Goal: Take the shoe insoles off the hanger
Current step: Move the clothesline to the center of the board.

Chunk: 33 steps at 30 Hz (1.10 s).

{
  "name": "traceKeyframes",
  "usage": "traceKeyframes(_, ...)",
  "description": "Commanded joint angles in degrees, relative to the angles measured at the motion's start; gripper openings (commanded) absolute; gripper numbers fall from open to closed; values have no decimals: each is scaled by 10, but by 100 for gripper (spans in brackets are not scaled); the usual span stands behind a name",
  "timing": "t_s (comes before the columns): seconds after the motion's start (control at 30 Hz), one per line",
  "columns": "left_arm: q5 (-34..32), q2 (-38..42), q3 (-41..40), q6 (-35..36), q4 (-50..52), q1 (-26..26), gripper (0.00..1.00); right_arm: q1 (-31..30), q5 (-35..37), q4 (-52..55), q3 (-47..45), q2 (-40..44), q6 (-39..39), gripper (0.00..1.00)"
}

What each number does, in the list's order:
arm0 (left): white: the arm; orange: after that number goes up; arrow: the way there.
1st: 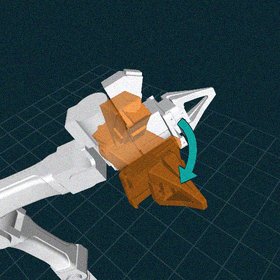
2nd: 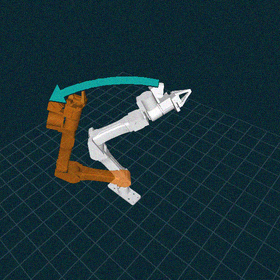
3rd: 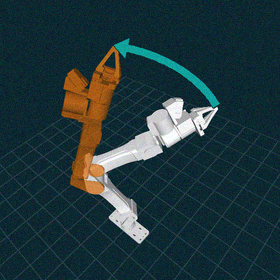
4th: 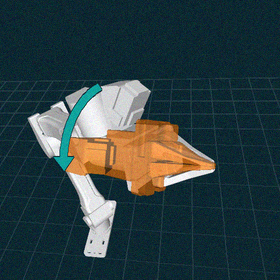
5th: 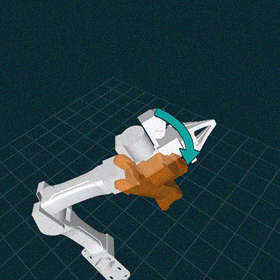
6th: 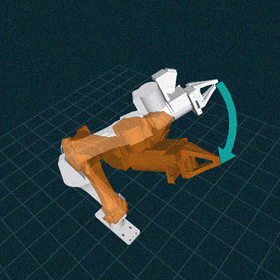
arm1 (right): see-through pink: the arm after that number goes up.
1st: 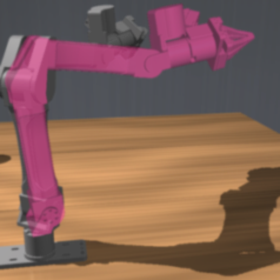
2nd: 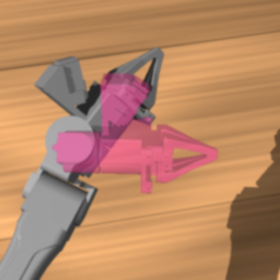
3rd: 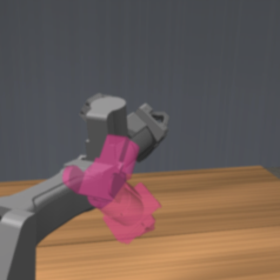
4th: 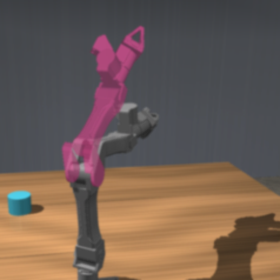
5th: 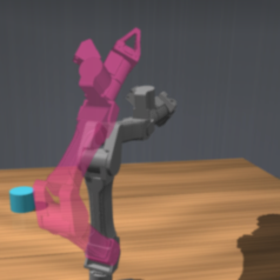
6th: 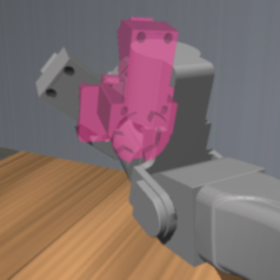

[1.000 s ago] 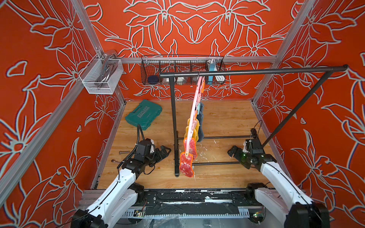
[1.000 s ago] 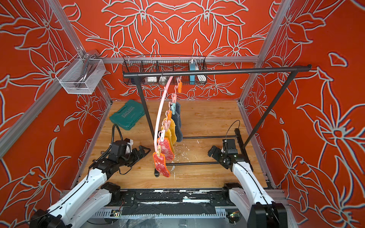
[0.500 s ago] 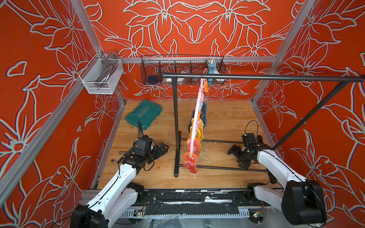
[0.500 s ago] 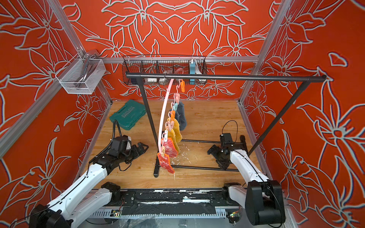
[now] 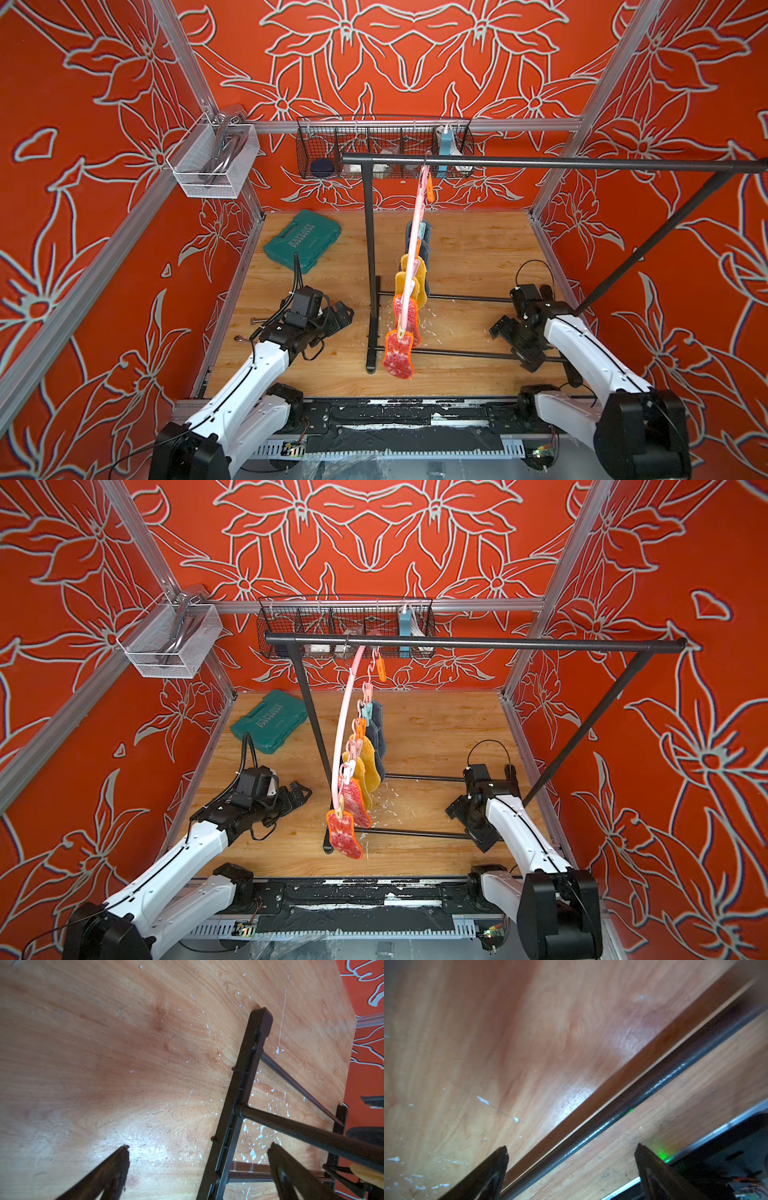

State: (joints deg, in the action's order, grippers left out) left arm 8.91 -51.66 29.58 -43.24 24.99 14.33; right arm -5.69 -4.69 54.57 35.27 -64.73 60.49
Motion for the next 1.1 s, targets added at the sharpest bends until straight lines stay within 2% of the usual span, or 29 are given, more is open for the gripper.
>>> traceKeyframes(0.0, -18, -1, 5, 8, 3, 2, 98, -3, -38, -34, -19, -40, 12, 99)
traceKeyframes(0.2, -25, -1, 5, 7, 7, 2, 98, -4, -101, -104, -20, -110, 21, 99)
traceKeyframes(0.43, -42, 18, -2, 2, 15, 3, 98, -30, -177, -197, -17, -162, 92, 97)
traceKeyframes(0.67, -58, 32, -1, 1, 25, 3, 98, -97, -206, -276, 17, -206, 203, 92)
traceKeyframes(1.07, -84, 70, 8, 0, 54, 3, 98, -172, -226, -384, 106, -303, 332, 87)
